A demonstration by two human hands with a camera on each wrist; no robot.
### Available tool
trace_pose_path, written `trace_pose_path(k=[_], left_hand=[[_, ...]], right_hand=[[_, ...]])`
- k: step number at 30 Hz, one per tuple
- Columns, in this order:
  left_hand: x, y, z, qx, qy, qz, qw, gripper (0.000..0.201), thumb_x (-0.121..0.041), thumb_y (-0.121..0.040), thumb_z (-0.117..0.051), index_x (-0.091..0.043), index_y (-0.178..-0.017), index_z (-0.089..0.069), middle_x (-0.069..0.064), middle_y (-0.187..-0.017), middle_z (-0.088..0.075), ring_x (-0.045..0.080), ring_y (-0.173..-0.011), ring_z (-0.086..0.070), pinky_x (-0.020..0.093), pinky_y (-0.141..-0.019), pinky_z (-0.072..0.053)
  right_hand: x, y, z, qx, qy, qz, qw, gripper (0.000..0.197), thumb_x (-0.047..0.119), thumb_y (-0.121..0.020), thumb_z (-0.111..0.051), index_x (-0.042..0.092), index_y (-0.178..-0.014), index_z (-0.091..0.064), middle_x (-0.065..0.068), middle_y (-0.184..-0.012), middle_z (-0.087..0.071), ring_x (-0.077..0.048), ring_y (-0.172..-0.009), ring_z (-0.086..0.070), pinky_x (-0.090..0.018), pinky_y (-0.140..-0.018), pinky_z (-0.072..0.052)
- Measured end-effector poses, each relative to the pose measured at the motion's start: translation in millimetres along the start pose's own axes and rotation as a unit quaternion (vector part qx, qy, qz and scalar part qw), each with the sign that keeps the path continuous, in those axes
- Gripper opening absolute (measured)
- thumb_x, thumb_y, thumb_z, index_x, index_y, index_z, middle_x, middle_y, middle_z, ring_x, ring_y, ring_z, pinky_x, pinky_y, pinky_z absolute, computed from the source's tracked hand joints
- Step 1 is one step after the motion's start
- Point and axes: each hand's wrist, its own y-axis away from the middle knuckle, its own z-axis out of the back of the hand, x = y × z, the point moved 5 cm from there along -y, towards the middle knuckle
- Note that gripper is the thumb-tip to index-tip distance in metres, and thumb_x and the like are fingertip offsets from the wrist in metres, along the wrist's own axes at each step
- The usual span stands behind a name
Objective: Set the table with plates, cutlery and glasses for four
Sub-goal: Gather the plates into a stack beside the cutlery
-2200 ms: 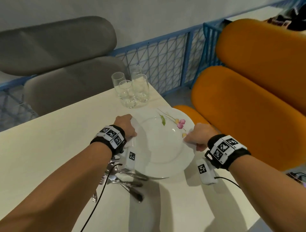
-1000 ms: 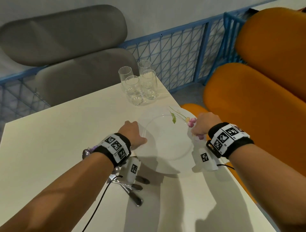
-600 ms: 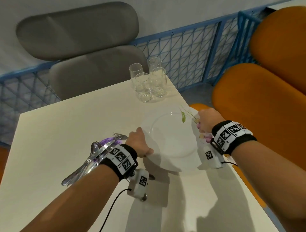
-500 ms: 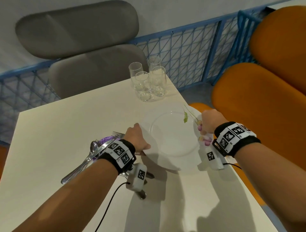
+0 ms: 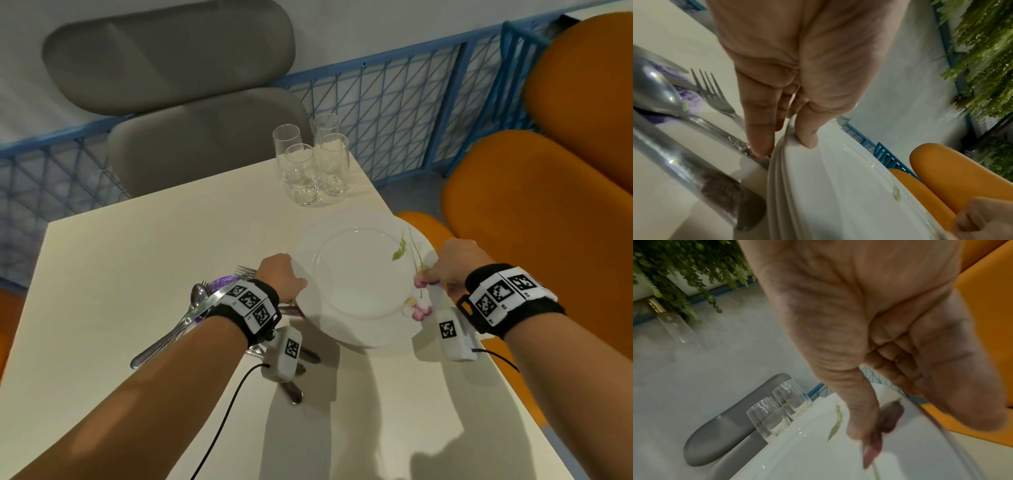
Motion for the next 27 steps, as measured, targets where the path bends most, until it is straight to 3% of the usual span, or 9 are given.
trace_pose_path(k=[4, 7, 8, 11, 12, 15, 20, 23, 27], left_hand=[[-5, 0, 3, 0.002, 0.029, -0.013, 0.999, 0.043, -0.025, -0.090, -0.057, -0.008, -0.129, -0.051, 0.015, -0.117, -0.063, 0.032, -0.100, -0.064, 0.041, -0.085, -0.056], [0, 4, -3, -0.005, 0.010, -0.003, 1.000, 0.051, -0.031, -0.095, -0.051, -0.008, -0.139, -0.040, 0.013, -0.129, -0.057, 0.030, -0.113, -0.057, 0.037, -0.094, -0.050], [3, 6, -7, 0.001, 0.014, 0.005, 1.000, 0.051, -0.034, -0.094, -0.052, -0.009, -0.136, -0.040, 0.013, -0.127, -0.057, 0.030, -0.111, -0.057, 0.036, -0.090, -0.051], [9, 14, -21, 0.038, 0.072, 0.018, 0.997, 0.050, -0.036, -0.087, -0.061, -0.008, -0.122, -0.038, 0.010, -0.109, -0.059, 0.028, -0.084, -0.064, 0.029, -0.055, -0.055], [10, 15, -25, 0.047, 0.088, 0.021, 0.995, 0.052, -0.033, -0.086, -0.064, -0.007, -0.121, -0.036, 0.011, -0.108, -0.059, 0.028, -0.079, -0.065, 0.030, -0.053, -0.056], [9, 12, -24, 0.035, 0.105, 0.019, 0.994, 0.055, -0.030, -0.083, -0.068, -0.008, -0.123, -0.039, 0.013, -0.115, -0.058, 0.031, -0.094, -0.065, 0.037, -0.073, -0.059], [4, 8, -7, -0.008, 0.035, -0.009, 0.999, 0.067, -0.028, -0.093, -0.057, -0.009, -0.147, -0.022, 0.014, -0.136, -0.051, 0.031, -0.123, -0.051, 0.032, -0.092, -0.045], [6, 9, -9, -0.012, 0.057, -0.001, 0.998, 0.055, -0.030, -0.095, -0.053, -0.007, -0.140, -0.030, 0.016, -0.130, -0.055, 0.032, -0.117, -0.054, 0.031, -0.082, -0.045], [8, 12, -19, 0.005, 0.094, -0.002, 0.996, 0.066, -0.031, -0.091, -0.060, -0.005, -0.140, -0.024, 0.015, -0.127, -0.055, 0.030, -0.113, -0.057, 0.026, -0.075, -0.043]], right_hand=[[4, -3, 1, -0.019, -0.038, -0.003, 0.999, 0.032, 0.030, -0.086, -0.069, 0.006, -0.065, -0.064, 0.003, -0.040, -0.061, -0.014, -0.050, -0.063, -0.025, -0.054, -0.055], [4, -1, -5, 0.011, -0.005, 0.001, 1.000, 0.025, 0.030, -0.075, -0.080, 0.006, -0.072, -0.072, -0.004, -0.068, -0.073, -0.017, -0.064, -0.070, -0.029, -0.065, -0.060], [3, 0, -6, 0.018, 0.002, -0.001, 1.000, 0.026, 0.031, -0.072, -0.082, 0.006, -0.074, -0.073, -0.005, -0.071, -0.073, -0.017, -0.064, -0.070, -0.028, -0.062, -0.059], [2, 3, -9, 0.031, 0.016, 0.010, 0.999, 0.029, 0.035, -0.073, -0.081, 0.008, -0.068, -0.070, -0.003, -0.066, -0.070, -0.018, -0.062, -0.068, -0.027, -0.056, -0.055], [2, 4, -10, 0.035, 0.018, 0.012, 0.999, 0.030, 0.036, -0.074, -0.080, 0.009, -0.067, -0.069, -0.003, -0.063, -0.068, -0.019, -0.062, -0.068, -0.027, -0.058, -0.055], [2, 7, -10, 0.038, 0.045, 0.002, 0.998, 0.032, 0.041, -0.074, -0.078, 0.011, -0.071, -0.073, -0.001, -0.061, -0.067, -0.017, -0.059, -0.064, -0.026, -0.062, -0.052], [-9, 2, -20, 0.067, -0.002, -0.023, 0.998, 0.035, 0.039, -0.076, -0.077, 0.007, -0.075, -0.066, -0.009, -0.067, -0.067, -0.023, -0.059, -0.062, -0.029, -0.060, -0.052], [-13, 0, -21, 0.053, -0.021, -0.029, 0.998, 0.043, 0.045, -0.072, -0.079, 0.007, -0.078, -0.062, -0.011, -0.073, -0.067, -0.027, -0.068, -0.065, -0.032, -0.064, -0.054], [-9, -5, -33, 0.042, -0.085, -0.035, 0.995, 0.039, 0.037, -0.081, -0.073, 0.000, -0.089, -0.063, -0.018, -0.078, -0.071, -0.030, -0.074, -0.071, -0.046, -0.079, -0.059]])
